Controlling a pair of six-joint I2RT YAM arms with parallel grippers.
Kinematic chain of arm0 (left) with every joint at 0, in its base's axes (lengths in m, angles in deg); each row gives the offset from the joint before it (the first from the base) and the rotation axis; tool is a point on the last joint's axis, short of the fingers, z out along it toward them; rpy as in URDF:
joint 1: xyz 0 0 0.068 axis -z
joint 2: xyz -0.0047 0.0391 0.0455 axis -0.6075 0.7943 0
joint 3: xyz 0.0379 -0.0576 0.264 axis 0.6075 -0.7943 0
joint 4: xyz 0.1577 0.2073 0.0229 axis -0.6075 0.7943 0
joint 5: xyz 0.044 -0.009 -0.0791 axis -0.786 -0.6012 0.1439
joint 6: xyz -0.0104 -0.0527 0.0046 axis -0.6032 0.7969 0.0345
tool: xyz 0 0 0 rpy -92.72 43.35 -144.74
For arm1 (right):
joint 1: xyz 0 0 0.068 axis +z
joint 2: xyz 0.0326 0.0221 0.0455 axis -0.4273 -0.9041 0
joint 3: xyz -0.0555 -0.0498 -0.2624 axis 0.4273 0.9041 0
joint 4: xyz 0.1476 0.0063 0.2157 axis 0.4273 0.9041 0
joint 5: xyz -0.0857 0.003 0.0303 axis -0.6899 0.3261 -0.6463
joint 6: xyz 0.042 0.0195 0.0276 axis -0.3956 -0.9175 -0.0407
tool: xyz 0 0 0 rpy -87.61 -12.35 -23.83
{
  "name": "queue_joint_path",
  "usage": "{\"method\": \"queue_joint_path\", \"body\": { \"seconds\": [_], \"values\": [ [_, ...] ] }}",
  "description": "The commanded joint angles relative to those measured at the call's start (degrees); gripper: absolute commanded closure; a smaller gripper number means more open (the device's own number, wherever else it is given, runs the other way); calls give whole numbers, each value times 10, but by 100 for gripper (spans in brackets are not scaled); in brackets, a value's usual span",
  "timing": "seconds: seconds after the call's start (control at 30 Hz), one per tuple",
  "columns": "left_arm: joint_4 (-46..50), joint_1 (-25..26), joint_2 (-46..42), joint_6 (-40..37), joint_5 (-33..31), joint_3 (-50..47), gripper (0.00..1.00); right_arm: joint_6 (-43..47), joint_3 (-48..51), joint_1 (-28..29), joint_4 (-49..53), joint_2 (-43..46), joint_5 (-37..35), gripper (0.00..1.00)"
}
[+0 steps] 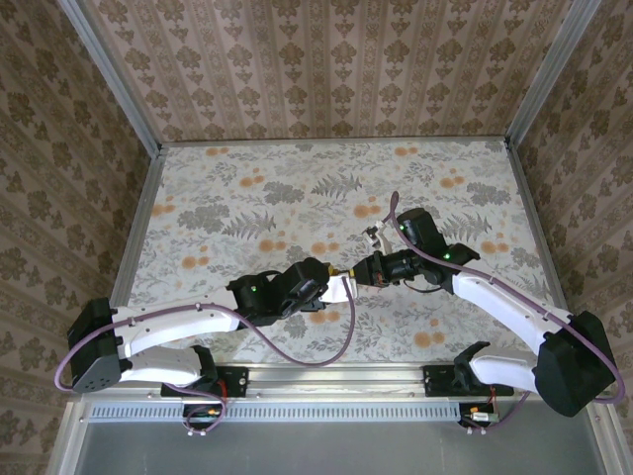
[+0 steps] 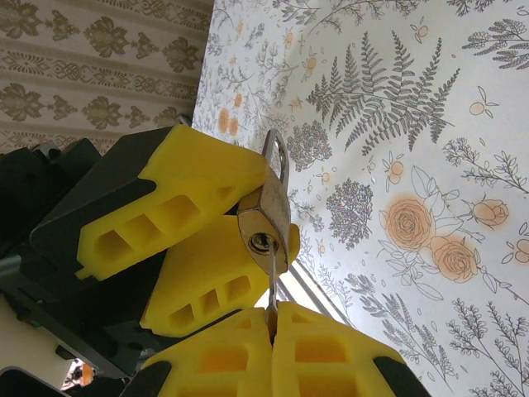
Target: Unlock with the key
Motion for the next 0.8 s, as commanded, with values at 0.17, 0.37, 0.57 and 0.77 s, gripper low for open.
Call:
{"method": "queue_joint_path", "body": {
  "seconds": [0.17,0.37,0.57,0.77],
  "values": [
    [-10,-3,-4,-4,-3,0,74,-5,7,5,-10,14,11,100],
    [-8,-3,0,-4,-4,1,75,-3,5,6,-5,19,11,100],
    [-9,-2,0,-4,-3,4,75,-9,8,7,-19,11,14,100],
    [-8,1,0,-5,-2,4,75,-11,6,9,-25,3,16,100]
  ]
}}
